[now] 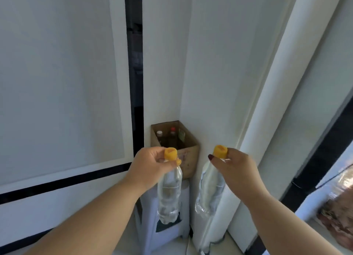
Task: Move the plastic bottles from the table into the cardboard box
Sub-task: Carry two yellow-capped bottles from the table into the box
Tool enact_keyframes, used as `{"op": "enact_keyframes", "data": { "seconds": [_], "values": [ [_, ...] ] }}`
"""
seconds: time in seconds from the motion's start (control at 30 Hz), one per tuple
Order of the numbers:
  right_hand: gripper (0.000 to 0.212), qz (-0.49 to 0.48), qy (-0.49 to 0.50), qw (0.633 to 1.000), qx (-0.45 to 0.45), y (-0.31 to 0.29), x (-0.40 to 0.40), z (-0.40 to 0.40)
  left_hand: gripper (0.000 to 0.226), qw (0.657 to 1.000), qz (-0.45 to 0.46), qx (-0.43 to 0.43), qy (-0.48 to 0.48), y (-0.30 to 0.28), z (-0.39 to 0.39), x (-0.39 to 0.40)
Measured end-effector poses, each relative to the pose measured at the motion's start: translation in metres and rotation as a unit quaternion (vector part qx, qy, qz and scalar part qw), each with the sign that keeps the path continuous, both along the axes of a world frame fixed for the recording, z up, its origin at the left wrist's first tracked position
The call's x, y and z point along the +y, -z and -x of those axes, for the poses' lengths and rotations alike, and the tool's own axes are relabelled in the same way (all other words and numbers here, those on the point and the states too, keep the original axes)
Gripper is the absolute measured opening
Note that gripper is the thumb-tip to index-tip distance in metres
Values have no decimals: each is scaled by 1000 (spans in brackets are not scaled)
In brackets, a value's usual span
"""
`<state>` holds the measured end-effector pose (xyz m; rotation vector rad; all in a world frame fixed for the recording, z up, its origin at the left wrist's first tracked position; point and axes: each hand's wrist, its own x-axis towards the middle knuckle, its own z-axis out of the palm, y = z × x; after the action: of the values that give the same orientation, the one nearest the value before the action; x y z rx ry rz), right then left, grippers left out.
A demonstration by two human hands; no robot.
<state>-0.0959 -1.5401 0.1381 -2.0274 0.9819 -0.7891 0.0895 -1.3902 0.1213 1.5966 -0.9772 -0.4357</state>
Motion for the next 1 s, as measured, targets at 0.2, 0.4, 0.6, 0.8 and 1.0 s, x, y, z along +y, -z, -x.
{"op": "enact_keyframes", "data": {
  "seconds": [0.2, 0.4, 0.6, 0.8, 1.0],
  "values": [
    [13, 27, 45, 998, -34, -11, -101, -122, 16, 1000, 25, 11, 14, -15, -128, -111],
    [21, 26, 54, 996, -71, -24, -168, -209, 23, 1000, 28, -6, -3, -26, -201, -181],
    [24, -12, 16, 997, -69, 9, -257, -311, 28, 999, 1, 16, -43, 1, -275, -262],
    [6, -68, -45, 997, -10, 81, -326, -371, 21, 994, -51, 53, -80, 53, -317, -322],
    [7, -90, -86, 990, 68, 154, -360, -399, 22, 979, -160, 55, -117, 115, -332, -362]
  ]
}}
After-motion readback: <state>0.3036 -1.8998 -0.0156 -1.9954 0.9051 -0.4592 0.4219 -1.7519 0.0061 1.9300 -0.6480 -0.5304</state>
